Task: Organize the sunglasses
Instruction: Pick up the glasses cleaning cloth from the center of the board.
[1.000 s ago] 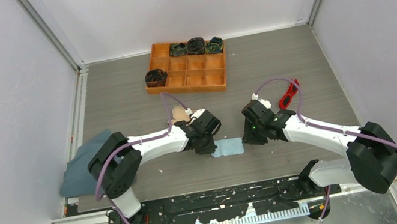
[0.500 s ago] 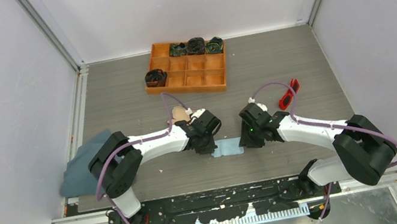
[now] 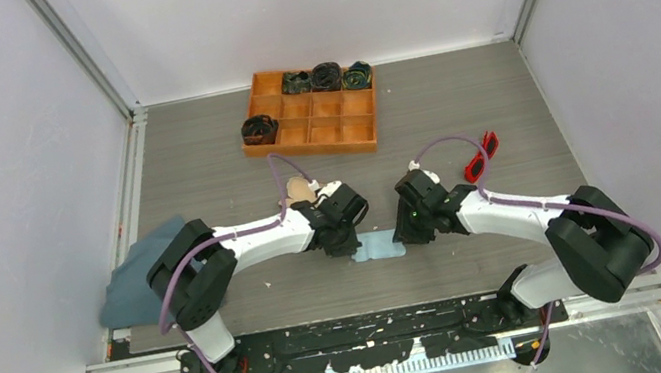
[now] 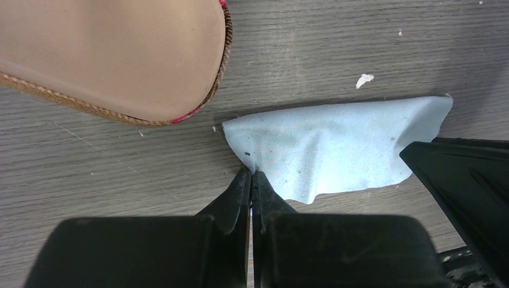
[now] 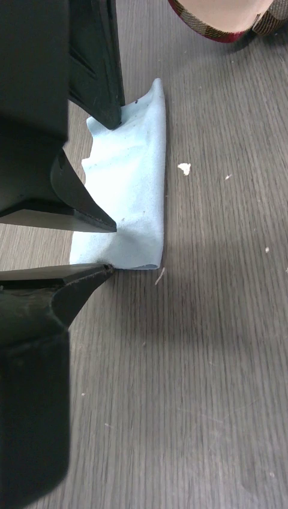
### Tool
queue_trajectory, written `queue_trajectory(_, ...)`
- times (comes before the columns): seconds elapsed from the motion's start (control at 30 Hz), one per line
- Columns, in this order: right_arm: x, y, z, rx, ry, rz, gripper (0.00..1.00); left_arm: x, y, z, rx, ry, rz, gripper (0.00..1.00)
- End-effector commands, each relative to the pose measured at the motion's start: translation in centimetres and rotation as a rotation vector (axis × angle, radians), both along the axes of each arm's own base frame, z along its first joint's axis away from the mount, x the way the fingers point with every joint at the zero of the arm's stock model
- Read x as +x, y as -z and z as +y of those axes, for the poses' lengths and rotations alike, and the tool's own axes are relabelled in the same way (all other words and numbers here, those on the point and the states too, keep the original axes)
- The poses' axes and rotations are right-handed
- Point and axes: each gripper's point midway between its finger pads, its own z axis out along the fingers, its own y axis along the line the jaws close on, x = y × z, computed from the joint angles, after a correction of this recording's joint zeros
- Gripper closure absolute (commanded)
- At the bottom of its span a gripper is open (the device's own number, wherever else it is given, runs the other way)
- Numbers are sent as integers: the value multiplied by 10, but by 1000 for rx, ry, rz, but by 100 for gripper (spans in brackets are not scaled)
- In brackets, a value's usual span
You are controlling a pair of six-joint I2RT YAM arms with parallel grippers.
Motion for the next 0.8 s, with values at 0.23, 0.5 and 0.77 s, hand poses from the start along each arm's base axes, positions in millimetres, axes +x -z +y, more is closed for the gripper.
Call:
queue_trajectory(0.23, 2, 3, -3, -39, 0, 1, 82, 4, -11, 2, -18, -15, -47, 99)
queue_trajectory(0.5, 3, -1, -2, -33, -6, -6, 100, 8, -19, 0, -31, -12, -71, 99)
queue_trajectory(0.77, 12, -29, 8, 9, -22, -53, 100, 18, -47, 2, -32, 21, -152, 100)
